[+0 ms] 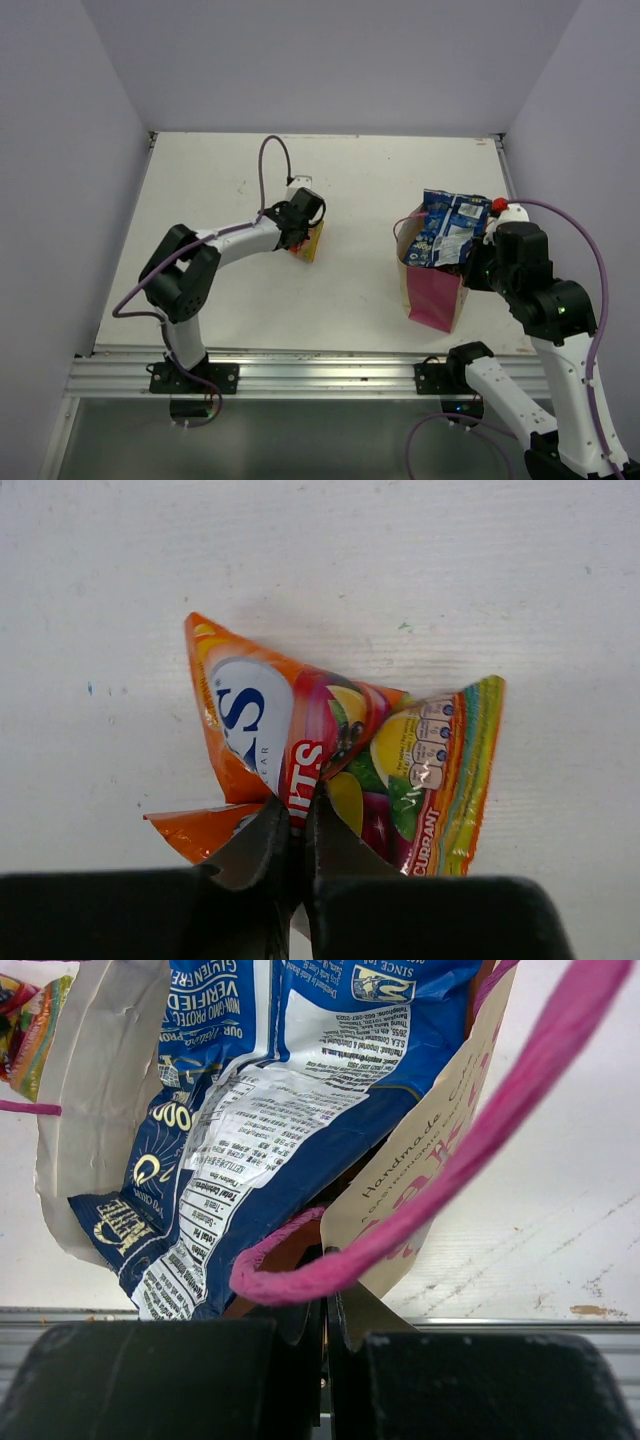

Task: Place the snacks into the paper bag

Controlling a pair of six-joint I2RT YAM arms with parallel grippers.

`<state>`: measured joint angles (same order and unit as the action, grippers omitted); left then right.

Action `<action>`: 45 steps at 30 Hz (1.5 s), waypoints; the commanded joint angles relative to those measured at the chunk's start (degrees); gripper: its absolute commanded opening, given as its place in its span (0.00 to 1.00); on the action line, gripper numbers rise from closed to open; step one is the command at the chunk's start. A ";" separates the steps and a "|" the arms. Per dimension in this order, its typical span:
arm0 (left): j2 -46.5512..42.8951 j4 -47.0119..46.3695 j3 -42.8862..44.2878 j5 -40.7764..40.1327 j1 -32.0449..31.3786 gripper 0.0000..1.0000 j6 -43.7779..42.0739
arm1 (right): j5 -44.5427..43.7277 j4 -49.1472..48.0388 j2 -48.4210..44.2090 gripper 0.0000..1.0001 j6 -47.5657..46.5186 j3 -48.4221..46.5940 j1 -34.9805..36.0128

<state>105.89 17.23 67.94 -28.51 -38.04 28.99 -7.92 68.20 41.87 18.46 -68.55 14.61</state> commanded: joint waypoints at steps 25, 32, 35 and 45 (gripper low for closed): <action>-4.65 -14.68 43.41 28.06 -17.50 0.00 6.69 | 1.33 -1.67 -0.21 0.00 -0.44 -1.14 0.07; 12.49 -7.50 56.76 33.96 -25.40 0.00 5.99 | 1.07 -1.50 -0.64 0.00 -0.27 -0.88 0.07; 16.89 -0.48 62.56 33.96 -27.43 0.00 4.24 | 0.98 -1.32 -0.65 0.00 -0.44 -0.97 0.07; 16.20 23.09 62.14 26.95 -29.02 0.00 -6.05 | 1.86 -1.94 -0.82 0.00 -0.44 0.00 0.07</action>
<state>124.29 24.21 129.86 -0.36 -65.87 29.08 -7.35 69.93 41.19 18.57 -68.16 14.63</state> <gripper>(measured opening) 0.029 0.009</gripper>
